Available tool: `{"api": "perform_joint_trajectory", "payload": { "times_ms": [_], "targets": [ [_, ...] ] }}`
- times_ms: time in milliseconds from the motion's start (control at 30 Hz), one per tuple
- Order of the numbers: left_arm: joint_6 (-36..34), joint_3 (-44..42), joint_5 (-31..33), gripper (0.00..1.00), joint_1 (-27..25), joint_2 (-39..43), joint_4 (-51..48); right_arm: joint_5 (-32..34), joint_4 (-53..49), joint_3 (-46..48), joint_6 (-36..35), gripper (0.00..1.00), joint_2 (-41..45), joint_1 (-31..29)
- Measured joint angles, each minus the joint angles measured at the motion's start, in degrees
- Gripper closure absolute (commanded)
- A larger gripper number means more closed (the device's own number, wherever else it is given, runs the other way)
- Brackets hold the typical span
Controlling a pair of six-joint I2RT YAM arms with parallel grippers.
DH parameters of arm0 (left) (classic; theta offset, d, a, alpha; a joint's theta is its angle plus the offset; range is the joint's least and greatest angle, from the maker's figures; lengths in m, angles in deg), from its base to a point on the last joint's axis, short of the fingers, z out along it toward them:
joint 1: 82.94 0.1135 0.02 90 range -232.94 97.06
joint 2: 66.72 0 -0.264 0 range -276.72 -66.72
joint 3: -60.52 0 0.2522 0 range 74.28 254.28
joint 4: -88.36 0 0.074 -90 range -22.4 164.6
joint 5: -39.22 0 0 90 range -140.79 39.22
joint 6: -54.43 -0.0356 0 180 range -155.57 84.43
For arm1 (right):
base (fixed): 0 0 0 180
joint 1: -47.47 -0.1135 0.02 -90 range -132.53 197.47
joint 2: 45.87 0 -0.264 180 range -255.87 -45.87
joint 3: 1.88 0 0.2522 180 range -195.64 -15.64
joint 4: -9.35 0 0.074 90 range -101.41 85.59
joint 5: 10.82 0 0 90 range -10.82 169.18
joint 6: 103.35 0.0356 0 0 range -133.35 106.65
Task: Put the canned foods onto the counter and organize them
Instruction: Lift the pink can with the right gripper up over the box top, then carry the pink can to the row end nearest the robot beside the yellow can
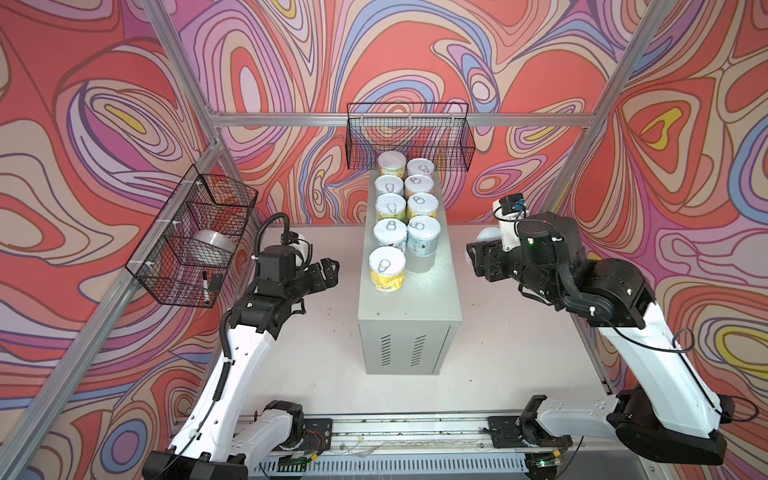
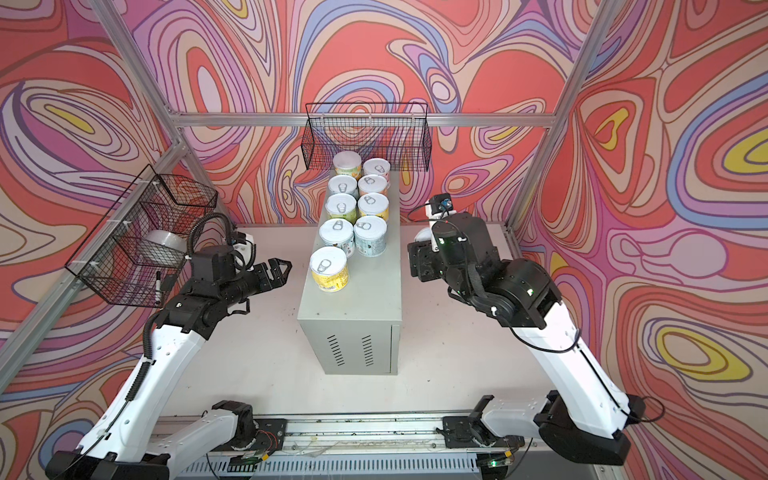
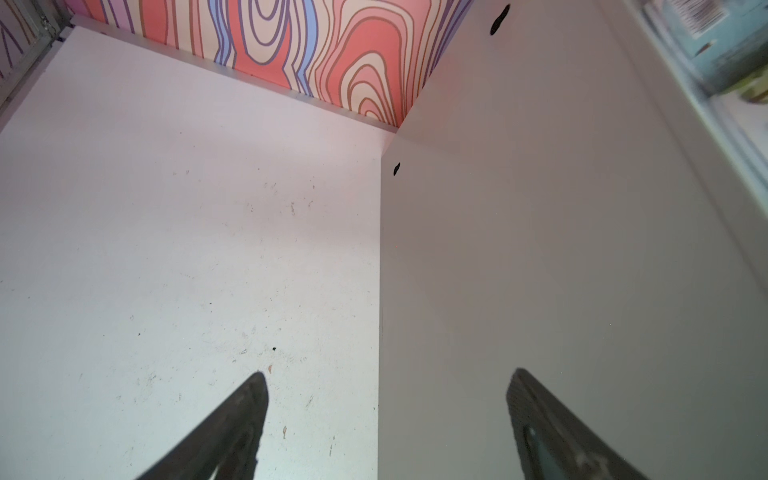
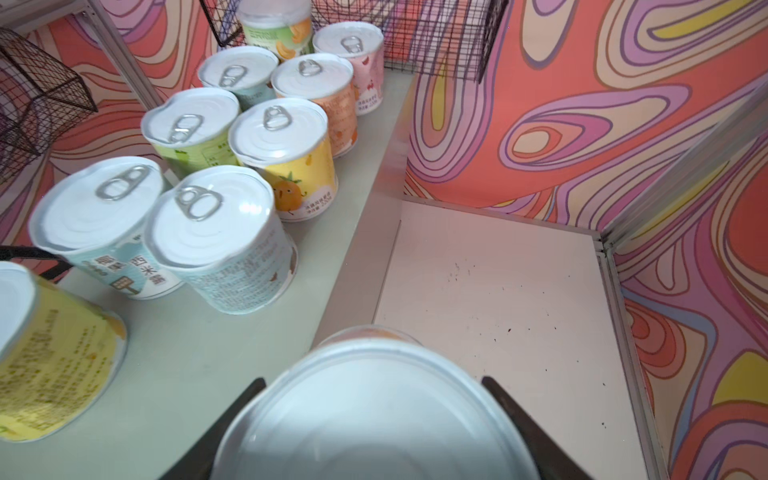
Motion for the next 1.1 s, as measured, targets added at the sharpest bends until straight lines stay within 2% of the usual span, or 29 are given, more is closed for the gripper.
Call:
{"api": "perform_joint_trajectory", "payload": {
  "times_ms": [167, 367, 667, 1033, 1100],
  "targets": [
    [-0.52, 2.64, 0.81, 0.09, -1.75, 0.20, -1.79, 2.67, -2.71, -4.57, -0.17, 1.00, -4.55, -6.16],
    [-0.98, 4.44, 1.09, 0.09, -3.02, 0.17, -3.37, 3.28, -4.52, -6.75, -0.20, 1.00, -8.79, -10.73],
    [-1.42, 4.96, 1.20, 0.09, -5.38, 0.13, -3.54, 2.78, -5.22, -7.82, -0.11, 1.00, -10.21, -12.11],
    [-1.42, 4.96, 1.20, 0.10, -6.27, -0.70, -3.54, -1.92, -5.29, -8.39, 0.02, 1.00, -13.51, -12.17],
    [-1.42, 4.96, 1.20, 0.09, -6.51, -0.74, -3.54, -2.58, -5.46, -8.98, 0.11, 0.86, -13.92, -12.17]
  ]
}}
